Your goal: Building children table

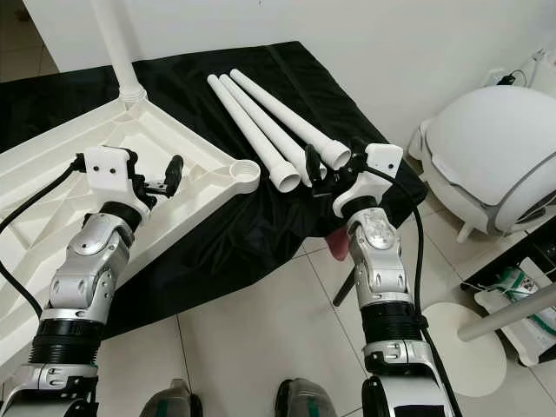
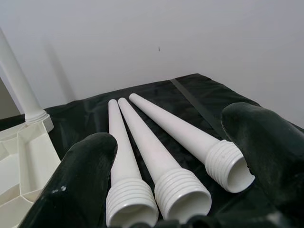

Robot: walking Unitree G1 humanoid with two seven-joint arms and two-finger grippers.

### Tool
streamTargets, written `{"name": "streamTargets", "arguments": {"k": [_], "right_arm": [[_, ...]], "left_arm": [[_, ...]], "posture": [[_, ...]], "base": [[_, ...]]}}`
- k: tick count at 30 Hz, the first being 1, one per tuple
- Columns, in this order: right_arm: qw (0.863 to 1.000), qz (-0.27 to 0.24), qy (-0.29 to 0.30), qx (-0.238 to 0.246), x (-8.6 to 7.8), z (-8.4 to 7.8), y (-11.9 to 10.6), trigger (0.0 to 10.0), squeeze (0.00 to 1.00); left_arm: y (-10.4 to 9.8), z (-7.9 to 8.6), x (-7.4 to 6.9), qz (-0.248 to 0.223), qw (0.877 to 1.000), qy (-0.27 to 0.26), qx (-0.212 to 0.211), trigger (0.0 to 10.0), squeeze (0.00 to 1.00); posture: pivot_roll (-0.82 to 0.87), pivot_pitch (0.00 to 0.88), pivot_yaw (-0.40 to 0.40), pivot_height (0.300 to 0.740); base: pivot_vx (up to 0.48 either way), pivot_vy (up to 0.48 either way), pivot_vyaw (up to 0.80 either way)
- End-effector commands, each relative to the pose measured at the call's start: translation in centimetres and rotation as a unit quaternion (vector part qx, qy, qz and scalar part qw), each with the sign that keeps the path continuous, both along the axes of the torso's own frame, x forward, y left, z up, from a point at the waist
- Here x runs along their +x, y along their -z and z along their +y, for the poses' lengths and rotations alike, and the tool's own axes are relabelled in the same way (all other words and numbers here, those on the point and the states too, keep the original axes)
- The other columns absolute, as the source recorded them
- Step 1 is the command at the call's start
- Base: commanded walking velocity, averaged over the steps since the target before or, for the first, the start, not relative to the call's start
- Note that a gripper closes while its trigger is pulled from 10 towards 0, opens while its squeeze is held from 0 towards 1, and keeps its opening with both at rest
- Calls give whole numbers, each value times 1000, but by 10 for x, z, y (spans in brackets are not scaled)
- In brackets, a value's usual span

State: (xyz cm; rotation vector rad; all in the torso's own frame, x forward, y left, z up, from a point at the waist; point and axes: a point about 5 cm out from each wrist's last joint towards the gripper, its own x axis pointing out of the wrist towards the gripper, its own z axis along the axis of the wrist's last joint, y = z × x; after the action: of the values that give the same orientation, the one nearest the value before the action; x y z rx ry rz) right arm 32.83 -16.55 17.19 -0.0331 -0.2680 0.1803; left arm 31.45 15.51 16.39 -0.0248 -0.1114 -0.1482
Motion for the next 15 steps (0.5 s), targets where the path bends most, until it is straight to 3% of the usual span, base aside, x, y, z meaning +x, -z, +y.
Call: {"name": "streamTargets", "arguments": {"k": [1,15], "right_arm": [[1000,2,1,-2,-2,0,1,10000,0],[1000,2,-1,-5,-2,0,1,10000,0]], "left_arm": [[-1,-1,-1,-5,1000,12,2,10000,0],[-1,-2,-1,-8,1000,13,-1,10000,0]], "posture": [[-51,0,3,740],[-54,0,-2,740]], "base": [[244,0,0],[245,0,0]]}}
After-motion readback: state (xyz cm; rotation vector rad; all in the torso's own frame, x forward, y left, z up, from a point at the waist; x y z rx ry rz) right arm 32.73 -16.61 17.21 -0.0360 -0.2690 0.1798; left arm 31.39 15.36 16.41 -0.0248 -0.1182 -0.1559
